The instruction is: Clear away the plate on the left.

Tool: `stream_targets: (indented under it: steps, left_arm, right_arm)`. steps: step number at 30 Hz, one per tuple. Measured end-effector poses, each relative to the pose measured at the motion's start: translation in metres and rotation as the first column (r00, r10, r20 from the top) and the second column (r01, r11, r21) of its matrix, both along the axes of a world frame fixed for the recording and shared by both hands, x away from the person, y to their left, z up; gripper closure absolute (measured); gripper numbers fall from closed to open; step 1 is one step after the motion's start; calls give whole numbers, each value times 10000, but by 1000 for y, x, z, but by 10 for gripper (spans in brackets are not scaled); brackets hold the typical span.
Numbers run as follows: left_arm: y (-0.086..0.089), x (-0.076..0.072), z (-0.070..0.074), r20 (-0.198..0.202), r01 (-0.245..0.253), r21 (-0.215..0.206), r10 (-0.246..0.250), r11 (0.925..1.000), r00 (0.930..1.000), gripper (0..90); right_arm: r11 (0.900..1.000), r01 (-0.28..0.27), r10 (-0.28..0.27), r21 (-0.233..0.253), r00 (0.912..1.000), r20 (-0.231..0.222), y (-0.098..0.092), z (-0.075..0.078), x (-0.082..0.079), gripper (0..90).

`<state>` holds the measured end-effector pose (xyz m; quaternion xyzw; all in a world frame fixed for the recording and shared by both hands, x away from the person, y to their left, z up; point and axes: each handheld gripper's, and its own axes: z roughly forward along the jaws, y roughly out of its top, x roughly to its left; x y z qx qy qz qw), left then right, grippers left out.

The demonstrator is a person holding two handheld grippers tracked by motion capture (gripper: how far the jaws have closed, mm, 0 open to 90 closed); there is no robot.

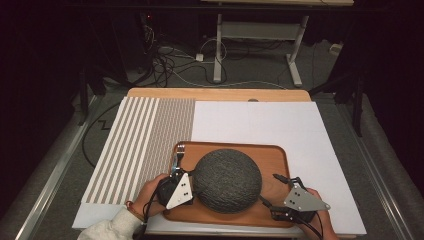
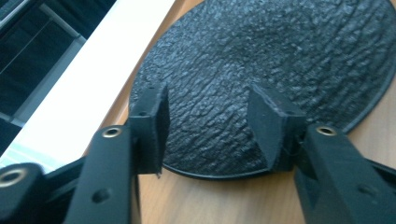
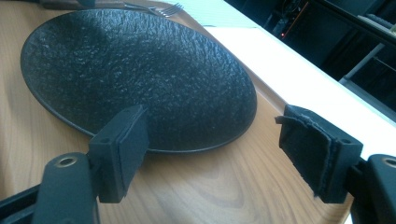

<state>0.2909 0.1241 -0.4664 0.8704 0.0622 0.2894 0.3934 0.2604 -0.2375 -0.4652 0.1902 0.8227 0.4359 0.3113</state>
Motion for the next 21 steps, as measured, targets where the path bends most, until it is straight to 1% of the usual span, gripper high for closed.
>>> stream_targets:
  steps: [1,2,4,7,9,13,14,15,16,19,21]
  left_arm:
    - [0,0,0,123,-128,-59,129,9999,9998,403]
    - [0,1,1,72,-124,-149,125,9998,9999,379]
    - [-1,3,1,113,-197,-160,199,9997,9997,383]
    - [-2,6,1,219,-397,-273,403,9988,9989,332]
    - [-2,8,1,248,-445,-309,453,9985,9987,303]
    - [-1,12,3,300,-561,-369,572,9977,9979,278]
    - [0,13,3,255,-573,-380,583,9976,9980,270]
    - [0,14,4,244,-633,-379,642,9973,9976,235]
    - [1,14,5,275,-692,-374,703,9969,9971,237]
    - [5,16,7,277,-808,-599,825,9949,9962,233]
    - [8,16,9,304,-887,-671,909,9938,9954,228]
  right_arm:
    - [10000,2,-2,-11,10000,-4,0,0,0,246]
    - [10000,-5,5,-12,10000,-16,0,0,0,246]
    - [10000,-49,49,-29,10000,-18,1,-1,0,246]
    - [10000,-75,75,-37,10000,-39,1,-1,0,246]
    - [10000,-85,85,-37,10000,-42,2,-1,0,246]
    - [10000,-78,78,-23,10000,-39,2,-1,-1,246]
    - [10000,-76,76,-17,10000,-34,2,-1,-1,245]
    - [10000,-73,73,-17,10000,-25,2,-1,-1,245]
    - [10000,-73,73,-14,10000,-19,2,-1,-1,244]
    - [10000,-47,47,3,10000,29,2,-1,-1,235]
    - [10000,5,-5,28,10000,60,2,0,-1,230]
